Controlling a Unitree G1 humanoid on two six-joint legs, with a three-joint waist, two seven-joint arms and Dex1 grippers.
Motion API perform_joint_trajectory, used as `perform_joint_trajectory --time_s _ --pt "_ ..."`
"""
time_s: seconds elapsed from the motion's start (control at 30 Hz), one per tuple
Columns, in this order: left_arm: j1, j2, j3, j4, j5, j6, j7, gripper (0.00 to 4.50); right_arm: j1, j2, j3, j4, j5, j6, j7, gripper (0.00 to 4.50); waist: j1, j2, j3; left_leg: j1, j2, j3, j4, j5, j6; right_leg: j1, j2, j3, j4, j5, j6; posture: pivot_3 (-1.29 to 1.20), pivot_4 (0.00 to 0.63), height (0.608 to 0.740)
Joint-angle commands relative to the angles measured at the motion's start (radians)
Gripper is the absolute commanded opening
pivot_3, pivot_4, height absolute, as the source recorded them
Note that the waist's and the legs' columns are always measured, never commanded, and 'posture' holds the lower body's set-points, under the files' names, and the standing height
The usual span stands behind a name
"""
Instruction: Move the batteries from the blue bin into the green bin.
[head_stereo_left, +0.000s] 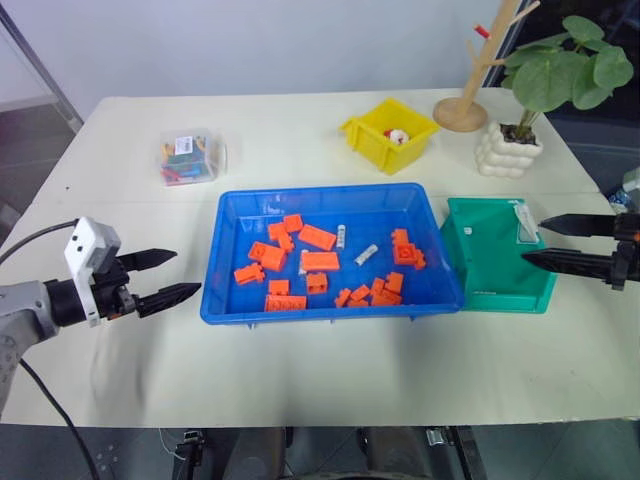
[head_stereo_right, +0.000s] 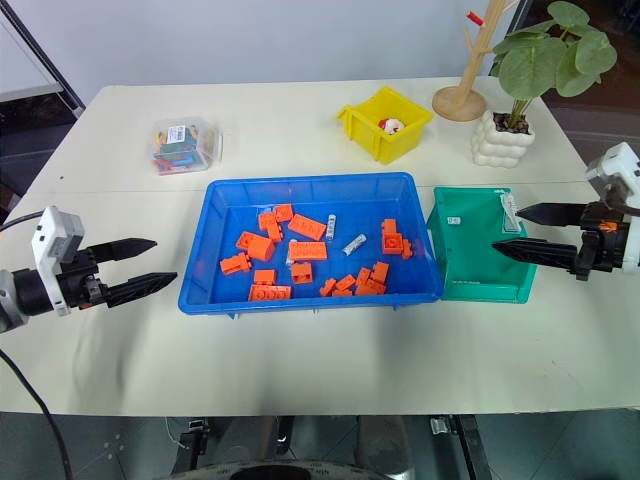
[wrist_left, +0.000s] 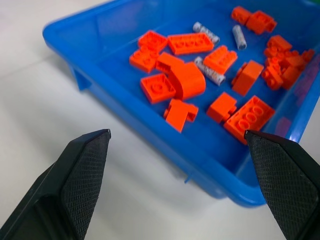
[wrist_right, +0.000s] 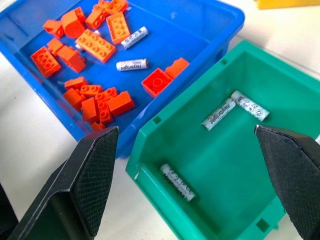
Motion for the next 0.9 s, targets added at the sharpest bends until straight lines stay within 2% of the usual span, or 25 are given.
perform_joint_trajectory --time_s 0.03,0.9 --pt "-0.018 -0.002 0.008 -0.033 -0.001 -0.015 0.003 4.5 -0.002 0.001 -0.035 -0.028 0.015 -0.004 -0.01 4.45 0.0 0.0 0.0 0.0 0.0 0.0 0.0 0.0 0.0 0.0 0.0 0.0 0.0 0.0 0.0 0.0 0.15 0.74" --pt "-0.078 -0.06 -0.002 -0.078 -0.051 0.034 0.071 4.5 -0.09 -0.024 0.049 0.029 -0.009 -0.045 -0.001 4.45 0.002 0.0 0.0 0.0 0.0 0.001 0.0 0.0 0.0 0.0 0.0 0.002 0.0 0.002 0.003 0.0 0.15 0.74"
